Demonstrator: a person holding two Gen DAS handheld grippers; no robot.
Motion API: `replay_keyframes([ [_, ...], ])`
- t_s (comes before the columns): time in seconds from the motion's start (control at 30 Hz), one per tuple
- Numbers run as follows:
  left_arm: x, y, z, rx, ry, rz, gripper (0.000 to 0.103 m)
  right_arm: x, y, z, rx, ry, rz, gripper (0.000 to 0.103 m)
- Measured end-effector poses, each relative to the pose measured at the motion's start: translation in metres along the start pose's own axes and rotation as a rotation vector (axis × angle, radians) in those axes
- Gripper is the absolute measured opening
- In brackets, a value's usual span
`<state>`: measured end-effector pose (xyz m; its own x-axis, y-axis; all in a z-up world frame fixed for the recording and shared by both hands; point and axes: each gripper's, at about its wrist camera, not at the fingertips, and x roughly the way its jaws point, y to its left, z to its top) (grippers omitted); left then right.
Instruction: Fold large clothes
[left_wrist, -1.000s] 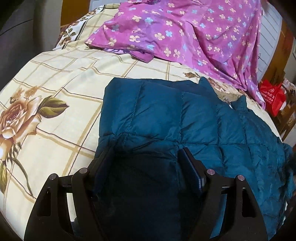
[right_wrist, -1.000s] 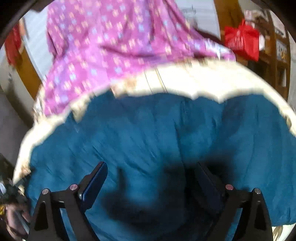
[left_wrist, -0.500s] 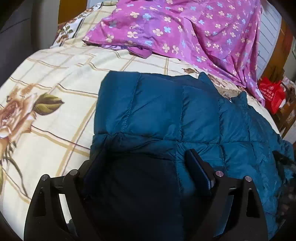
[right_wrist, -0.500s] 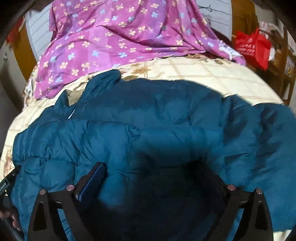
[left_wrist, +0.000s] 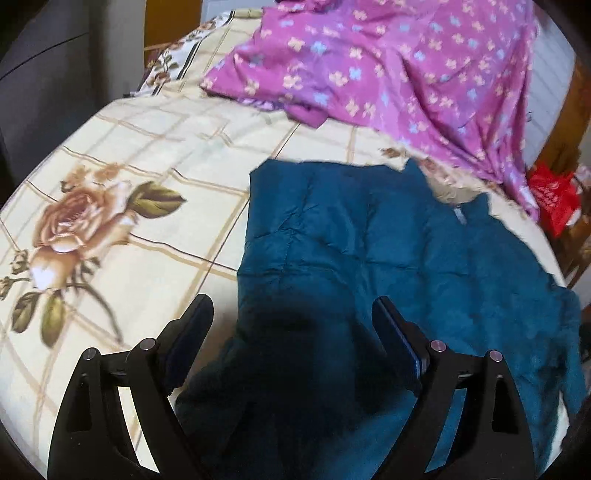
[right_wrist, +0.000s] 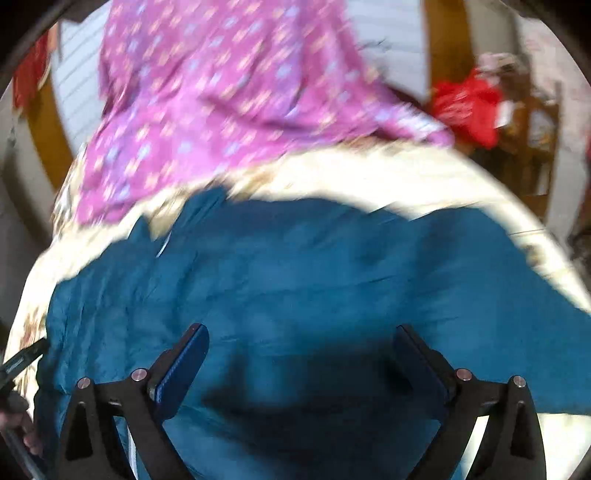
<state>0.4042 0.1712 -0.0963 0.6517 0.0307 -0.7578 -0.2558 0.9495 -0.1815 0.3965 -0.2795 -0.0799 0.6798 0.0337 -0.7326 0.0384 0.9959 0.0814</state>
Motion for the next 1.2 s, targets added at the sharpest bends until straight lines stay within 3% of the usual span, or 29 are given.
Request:
replay_keyframes([
  [0.2, -0.061, 0.006, -0.051, 0.0, -0.049, -0.039, 0.088, -0.108, -0.13, -0.025, 0.073, -0.115, -0.231, 0.099],
  [0.33, -0.082, 0.004, -0.09, -0.011, -0.076, -0.063, 0.088, -0.158, -0.2, -0.069, 0.131, -0.094, -0.337, 0.099],
  [0.47, -0.089, -0.007, -0.11, 0.071, -0.101, -0.084, 0.088, -0.202, -0.258, -0.126, 0.224, -0.055, -0.376, 0.099],
  [0.63, -0.086, -0.021, -0.119, 0.104, -0.105, -0.11, 0.088, -0.223, -0.301, -0.17, 0.372, -0.022, -0.319, 0.099],
  [0.73, -0.085, -0.035, -0.127, 0.162, -0.093, -0.099, 0.088, -0.217, -0.314, -0.179, 0.453, -0.01, -0.218, 0.099],
  [0.77, -0.086, -0.038, -0.128, 0.166, -0.095, -0.13, 0.088, -0.214, -0.319, -0.182, 0.491, -0.006, -0.173, 0.099],
  [0.83, -0.088, -0.038, -0.128, 0.148, -0.101, -0.185, 0.088, -0.203, -0.326, -0.184, 0.576, -0.007, -0.106, 0.099],
  [0.97, -0.086, -0.043, -0.124, 0.142, -0.11, -0.169, 0.088, -0.181, -0.332, -0.175, 0.676, -0.007, -0.036, 0.099],
  [1.07, -0.08, -0.038, -0.12, 0.09, -0.083, -0.183, 0.088, -0.158, -0.337, -0.169, 0.718, 0.041, -0.034, 0.099],
  [1.2, -0.078, -0.034, -0.115, 0.031, -0.068, -0.217, 0.088, -0.143, -0.369, -0.176, 0.9, 0.041, 0.031, 0.099],
])
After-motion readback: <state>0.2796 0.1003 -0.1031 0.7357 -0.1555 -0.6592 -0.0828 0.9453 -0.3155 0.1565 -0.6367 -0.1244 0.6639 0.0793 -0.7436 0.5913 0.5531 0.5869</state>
